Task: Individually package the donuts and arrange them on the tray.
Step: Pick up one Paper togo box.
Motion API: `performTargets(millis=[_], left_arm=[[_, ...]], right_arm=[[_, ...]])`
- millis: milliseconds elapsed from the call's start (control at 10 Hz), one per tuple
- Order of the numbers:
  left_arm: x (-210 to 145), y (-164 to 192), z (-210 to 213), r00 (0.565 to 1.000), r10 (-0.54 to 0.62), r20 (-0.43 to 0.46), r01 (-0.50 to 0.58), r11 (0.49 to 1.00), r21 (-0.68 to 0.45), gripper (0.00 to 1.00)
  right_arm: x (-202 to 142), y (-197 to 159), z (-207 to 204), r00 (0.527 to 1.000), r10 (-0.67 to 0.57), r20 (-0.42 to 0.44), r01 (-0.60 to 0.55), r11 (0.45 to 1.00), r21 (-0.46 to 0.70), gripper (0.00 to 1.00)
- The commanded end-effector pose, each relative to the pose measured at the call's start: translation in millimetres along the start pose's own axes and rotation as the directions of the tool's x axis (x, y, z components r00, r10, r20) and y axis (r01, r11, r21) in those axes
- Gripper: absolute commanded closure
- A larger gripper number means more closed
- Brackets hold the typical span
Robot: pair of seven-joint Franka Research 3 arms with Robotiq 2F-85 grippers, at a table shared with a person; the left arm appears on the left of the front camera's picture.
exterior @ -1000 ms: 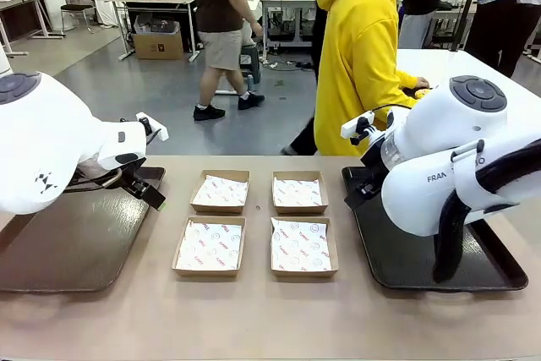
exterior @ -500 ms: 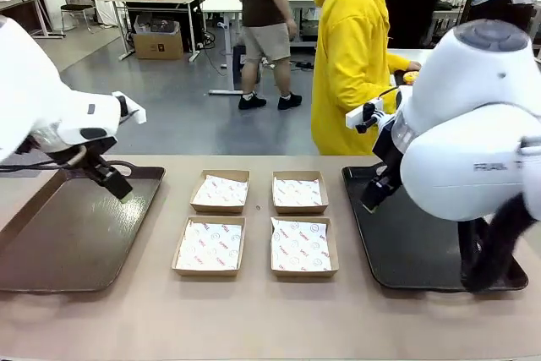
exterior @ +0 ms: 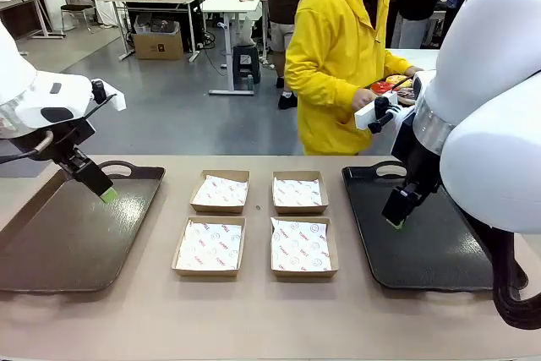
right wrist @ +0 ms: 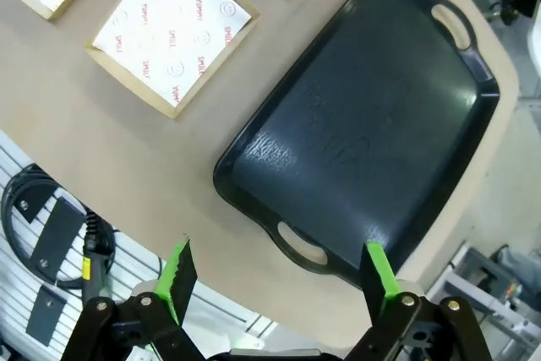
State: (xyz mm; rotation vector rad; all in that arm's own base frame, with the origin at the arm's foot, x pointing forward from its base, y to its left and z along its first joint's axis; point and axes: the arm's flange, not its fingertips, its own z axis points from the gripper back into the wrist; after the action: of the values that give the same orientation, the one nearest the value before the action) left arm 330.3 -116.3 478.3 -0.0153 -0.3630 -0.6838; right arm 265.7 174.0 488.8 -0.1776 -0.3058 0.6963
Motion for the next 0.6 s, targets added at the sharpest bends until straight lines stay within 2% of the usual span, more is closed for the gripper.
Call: performTargets(millis=[0,200,300,400,500], left_arm=[[1.4,1.4,-7.4,1.0,0.024,-0.016,-0.024,0.999,0.022,0.0],[-0.2,0.9,-2.9,1.0,0.005,-0.008,-0.005,1.0,0.0,0.0],[-7.6,19.0,5.6,0.983,0.167,0.079,-0.151,0.973,-0.176,0.0],[-20.8,33.9,13.5,0.937,0.333,0.108,-0.278,0.895,-0.347,0.0],[-35.3,47.0,21.8,0.892,0.439,0.105,-0.334,0.798,-0.502,0.0]], right_arm=[[9.2,-2.6,-12.9,1.0,-0.001,0.012,0.001,1.0,0.027,0.0],[2.8,-0.5,-4.6,1.0,0.0,0.0,0.0,1.0,0.006,0.0],[-15.5,-18.0,-9.5,0.987,-0.131,0.089,0.11,0.97,0.216,0.0],[-37.6,-35.9,-13.1,0.948,-0.282,0.15,0.203,0.893,0.403,0.0],[-59.3,-51.5,-16.0,0.899,-0.39,0.201,0.231,0.81,0.538,0.0]])
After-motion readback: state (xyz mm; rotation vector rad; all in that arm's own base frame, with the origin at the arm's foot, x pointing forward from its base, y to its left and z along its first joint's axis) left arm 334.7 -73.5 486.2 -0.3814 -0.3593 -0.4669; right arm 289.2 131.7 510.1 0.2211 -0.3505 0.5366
